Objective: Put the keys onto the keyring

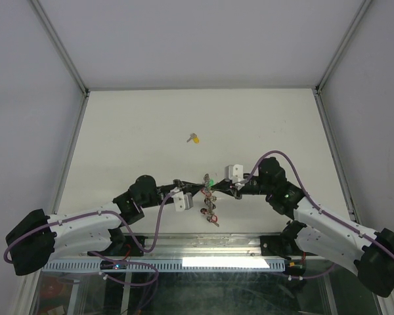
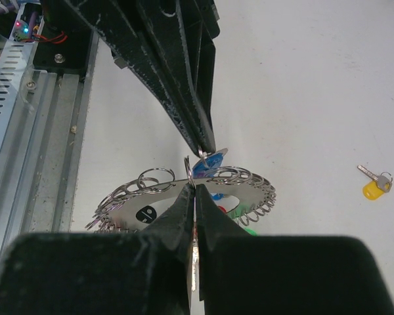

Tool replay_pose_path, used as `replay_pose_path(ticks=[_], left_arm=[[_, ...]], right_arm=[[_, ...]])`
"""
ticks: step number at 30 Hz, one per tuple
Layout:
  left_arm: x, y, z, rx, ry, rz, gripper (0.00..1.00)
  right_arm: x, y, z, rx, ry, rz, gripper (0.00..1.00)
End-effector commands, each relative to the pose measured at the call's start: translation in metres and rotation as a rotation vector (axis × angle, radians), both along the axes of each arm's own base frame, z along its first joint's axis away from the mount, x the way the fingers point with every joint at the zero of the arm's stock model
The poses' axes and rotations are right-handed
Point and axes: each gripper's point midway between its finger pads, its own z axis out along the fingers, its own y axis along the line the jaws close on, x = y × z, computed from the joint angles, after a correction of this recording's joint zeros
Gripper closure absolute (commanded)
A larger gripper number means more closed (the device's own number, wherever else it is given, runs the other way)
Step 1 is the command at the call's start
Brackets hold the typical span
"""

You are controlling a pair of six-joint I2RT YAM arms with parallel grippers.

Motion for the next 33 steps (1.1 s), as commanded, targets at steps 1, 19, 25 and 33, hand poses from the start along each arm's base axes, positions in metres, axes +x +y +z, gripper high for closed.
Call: replay_pose_path(ticks=[1,19,25,33], left_arm=[[-0.001,-0.009,0.023,-0.042,-0.053,-0.021,1.0],[0.0,-0.008,0.023,-0.041,-0.053,-0.014,1.0],[0.0,-0.008,0.022,-0.037,-0.05,-0.013,1.0],[0.0,-0.008,0.019,-0.031,-0.045,-0.013,1.0]], right_arm=[[0.01,0.01,0.042,0.108,-0.062,-0.022,1.0],[0.019,0.007,0.038,0.098,-0.009,-0.097,1.0],[0.024,0.007,0.041,0.116,0.002,-0.129,1.0],[0.025,0.007,0.046,0.147,0.007,-0.146,1.0]])
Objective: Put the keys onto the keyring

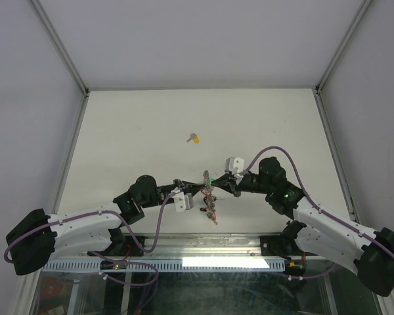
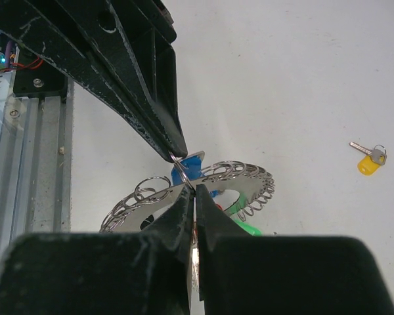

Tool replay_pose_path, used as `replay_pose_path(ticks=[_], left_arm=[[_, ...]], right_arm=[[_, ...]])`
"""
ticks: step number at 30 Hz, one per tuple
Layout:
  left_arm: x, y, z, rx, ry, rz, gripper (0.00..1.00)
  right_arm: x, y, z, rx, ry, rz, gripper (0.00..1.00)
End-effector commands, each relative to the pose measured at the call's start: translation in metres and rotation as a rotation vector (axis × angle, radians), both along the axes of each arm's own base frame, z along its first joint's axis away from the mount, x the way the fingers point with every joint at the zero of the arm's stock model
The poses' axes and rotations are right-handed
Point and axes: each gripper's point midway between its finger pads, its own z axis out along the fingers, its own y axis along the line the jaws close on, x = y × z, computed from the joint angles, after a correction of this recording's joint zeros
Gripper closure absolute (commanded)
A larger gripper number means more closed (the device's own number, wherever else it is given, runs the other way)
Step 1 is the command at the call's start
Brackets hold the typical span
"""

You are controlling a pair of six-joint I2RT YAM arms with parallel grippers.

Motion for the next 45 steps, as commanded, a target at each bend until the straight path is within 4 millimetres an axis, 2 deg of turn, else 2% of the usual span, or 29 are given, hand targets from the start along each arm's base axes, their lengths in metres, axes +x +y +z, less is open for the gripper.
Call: replay_pose_path(ticks=[1,13,28,45], left_arm=[[0.0,-0.007,0.02,-0.039,-0.036,-0.012,1.0],[0.007,-0.005,0.013,-0.02,-0.035,0.025,1.0],[0.017,-0.003,0.003,0.022,-0.035,0.085,1.0],[0.015,-0.005,0.007,0.002,-0.028,0.082,1.0]], right_arm=[[0.009,0.008,0.043,0.121,-0.087,-0.021,1.0],[0.01,0.007,0.045,0.148,-0.034,-0.05,1.0],[0.016,0.005,0.05,0.205,0.134,-0.129,1.0],[0.025,0.002,0.047,0.306,0.195,-0.207,1.0]])
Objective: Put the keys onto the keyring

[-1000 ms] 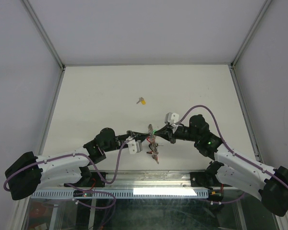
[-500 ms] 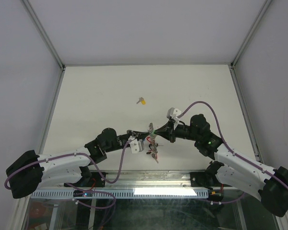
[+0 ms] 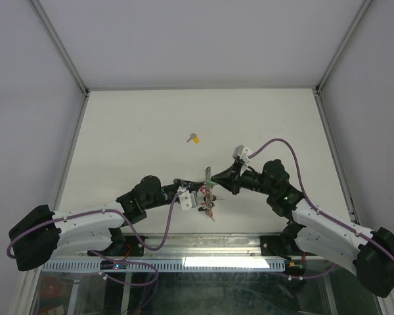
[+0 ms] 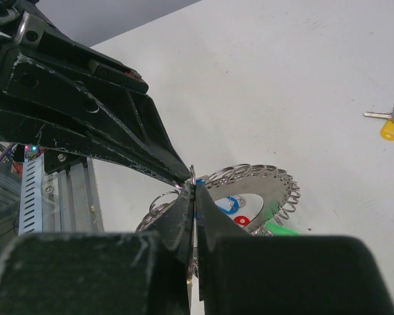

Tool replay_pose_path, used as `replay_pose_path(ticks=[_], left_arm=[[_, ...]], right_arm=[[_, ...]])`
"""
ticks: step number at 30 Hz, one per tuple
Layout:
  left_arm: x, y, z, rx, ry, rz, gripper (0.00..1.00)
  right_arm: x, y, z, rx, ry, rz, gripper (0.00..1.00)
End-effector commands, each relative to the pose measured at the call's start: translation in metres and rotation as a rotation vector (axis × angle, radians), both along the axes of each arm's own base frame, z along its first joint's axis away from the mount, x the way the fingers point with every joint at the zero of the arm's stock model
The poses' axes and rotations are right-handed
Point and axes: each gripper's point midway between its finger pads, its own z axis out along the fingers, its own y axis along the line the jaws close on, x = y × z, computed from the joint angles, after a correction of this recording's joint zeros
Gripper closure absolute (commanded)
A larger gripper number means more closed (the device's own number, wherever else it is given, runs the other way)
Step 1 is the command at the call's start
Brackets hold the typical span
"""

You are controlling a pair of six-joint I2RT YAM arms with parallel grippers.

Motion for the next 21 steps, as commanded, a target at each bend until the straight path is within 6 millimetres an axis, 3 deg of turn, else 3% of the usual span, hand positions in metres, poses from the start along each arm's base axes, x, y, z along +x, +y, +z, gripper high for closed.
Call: replay_pose_path(ticks=[1,15,21], left_arm=[[-0.001,-0.009,0.025,-0.064,-0.029,-0.022,1.0],[0.005,-0.003,0.023,-0.097,0.07,0.057,1.0],[0.016,0.015,-0.006,-0.122,0.265,0.226,0.9]], right_arm=[[0.013,0.001,0.036,0.129,-0.087,-0.058,1.0],[0.0,-0.003,0.017,0.117,-0.244,0.008,1.0],[0.002,-0.007,0.015,0.096,-0.267,-0.008,1.0]])
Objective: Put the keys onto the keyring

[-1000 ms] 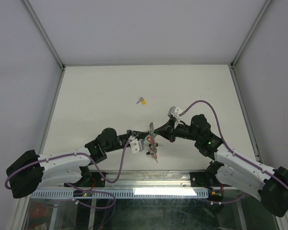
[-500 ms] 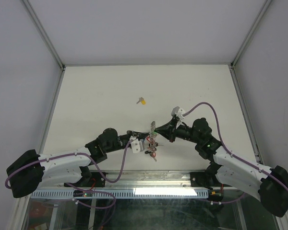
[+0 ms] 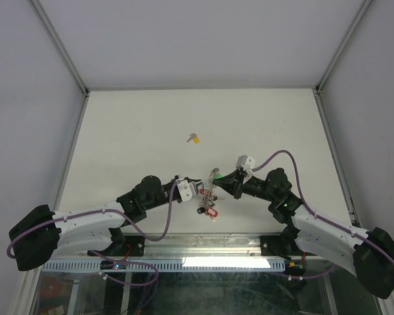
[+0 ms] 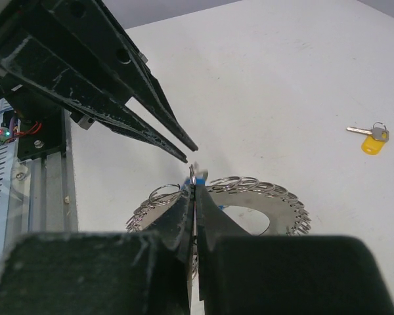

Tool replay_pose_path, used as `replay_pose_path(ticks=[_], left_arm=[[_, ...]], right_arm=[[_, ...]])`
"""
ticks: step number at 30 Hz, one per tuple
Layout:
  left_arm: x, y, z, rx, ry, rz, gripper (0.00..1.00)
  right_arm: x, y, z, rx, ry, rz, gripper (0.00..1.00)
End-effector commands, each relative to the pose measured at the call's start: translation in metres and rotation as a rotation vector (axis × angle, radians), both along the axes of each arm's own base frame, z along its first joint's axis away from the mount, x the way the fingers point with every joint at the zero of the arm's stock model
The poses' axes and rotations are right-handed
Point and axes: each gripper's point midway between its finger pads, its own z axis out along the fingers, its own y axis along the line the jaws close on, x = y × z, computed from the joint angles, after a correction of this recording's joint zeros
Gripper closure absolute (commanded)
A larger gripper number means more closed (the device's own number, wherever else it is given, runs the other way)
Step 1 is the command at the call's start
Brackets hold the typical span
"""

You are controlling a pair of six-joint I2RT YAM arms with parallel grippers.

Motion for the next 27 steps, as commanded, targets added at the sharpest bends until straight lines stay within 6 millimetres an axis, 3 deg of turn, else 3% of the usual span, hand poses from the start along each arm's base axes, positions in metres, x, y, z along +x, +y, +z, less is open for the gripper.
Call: replay_pose_path(ticks=[1,5,8,10,13,17,22,27], left_arm=[[0.01,0.014,-0.008,-0.073,0.165,0.168,0.89],[0.02,0.032,-0.037,-0.05,0.272,0.322,0.85],[0.023,0.035,-0.039,-0.062,0.292,0.353,0.67],[0.021,0.03,-0.029,-0.08,0.264,0.315,0.62],[0.016,0.02,0.003,-0.16,0.181,0.226,0.57],[0.001,0.008,0.039,-0.253,0.079,0.087,0.57],[-0.035,-0.007,0.048,-0.257,0.027,-0.147,0.62],[-0.046,-0.014,0.045,-0.235,0.016,-0.228,0.63]], right_arm=[[0.004,-0.001,0.031,0.061,-0.137,-0.005,1.0],[0.001,0.0,0.028,0.048,-0.145,0.011,1.0],[-0.001,0.0,0.026,0.035,-0.156,0.027,1.0],[-0.002,0.0,0.025,0.024,-0.169,0.04,1.0],[-0.005,0.0,0.021,-0.004,-0.192,0.065,1.0],[-0.01,0.001,0.019,-0.026,-0.244,0.104,1.0],[-0.017,0.002,0.019,-0.036,-0.326,0.157,1.0],[-0.022,0.003,0.019,-0.038,-0.378,0.196,1.0]])
